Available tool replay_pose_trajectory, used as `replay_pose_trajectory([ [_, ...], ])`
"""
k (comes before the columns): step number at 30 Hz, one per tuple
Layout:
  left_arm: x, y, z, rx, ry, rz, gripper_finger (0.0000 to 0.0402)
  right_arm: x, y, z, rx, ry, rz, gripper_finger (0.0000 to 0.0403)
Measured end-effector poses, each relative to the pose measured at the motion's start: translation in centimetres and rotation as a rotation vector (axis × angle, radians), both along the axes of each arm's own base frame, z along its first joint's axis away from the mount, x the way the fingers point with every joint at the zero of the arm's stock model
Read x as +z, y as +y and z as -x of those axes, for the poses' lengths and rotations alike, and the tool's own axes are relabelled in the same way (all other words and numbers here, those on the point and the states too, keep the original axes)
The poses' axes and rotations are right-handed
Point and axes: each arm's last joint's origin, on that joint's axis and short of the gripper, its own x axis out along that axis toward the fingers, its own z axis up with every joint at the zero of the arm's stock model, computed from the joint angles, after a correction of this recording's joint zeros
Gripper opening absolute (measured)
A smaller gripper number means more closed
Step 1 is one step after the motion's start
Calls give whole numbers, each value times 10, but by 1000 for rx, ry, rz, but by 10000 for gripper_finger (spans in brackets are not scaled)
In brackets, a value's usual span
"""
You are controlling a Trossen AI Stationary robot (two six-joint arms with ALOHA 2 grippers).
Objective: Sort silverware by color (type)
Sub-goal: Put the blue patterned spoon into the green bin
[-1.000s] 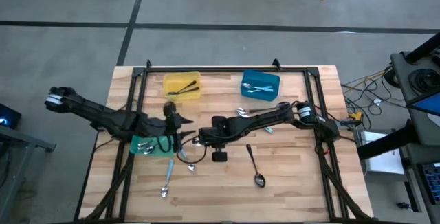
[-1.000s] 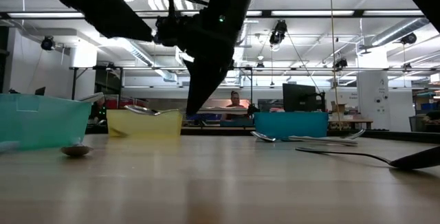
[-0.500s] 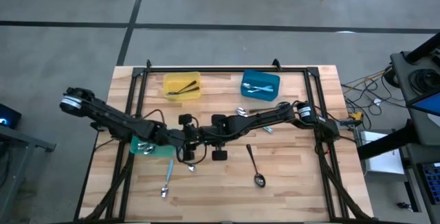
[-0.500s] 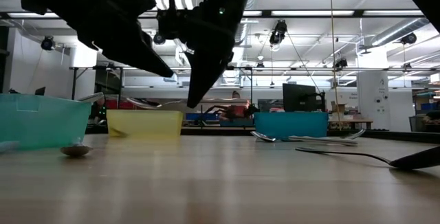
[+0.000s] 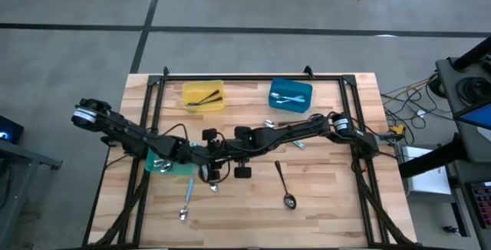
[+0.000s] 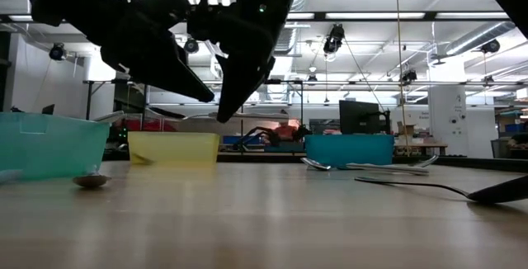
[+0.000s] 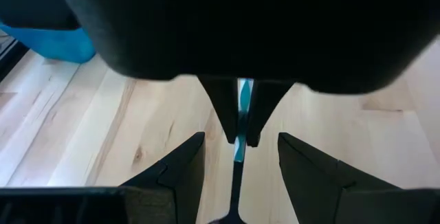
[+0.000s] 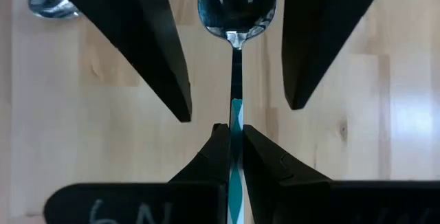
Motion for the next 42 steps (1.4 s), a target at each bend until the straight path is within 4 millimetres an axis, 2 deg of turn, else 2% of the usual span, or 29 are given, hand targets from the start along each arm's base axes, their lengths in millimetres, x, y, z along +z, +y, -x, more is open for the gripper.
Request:
replay_pose_trajectory([
  [18,-13,2,-6,3,32,-24,164,2,-1,4,-3,34,32,13],
  [26,-12,2,-7,7,23,-33,164,3,0,4,-35,33,13,13],
  [31,-3,2,6,-11,62,-77,164,7,-1,12,-23,88,29,13],
  [36,22,9,27,29,56,-114,164,5,-5,19,-14,160,71,13],
  [42,53,14,47,22,-51,-99,164,24,-10,34,-34,182,121,13],
])
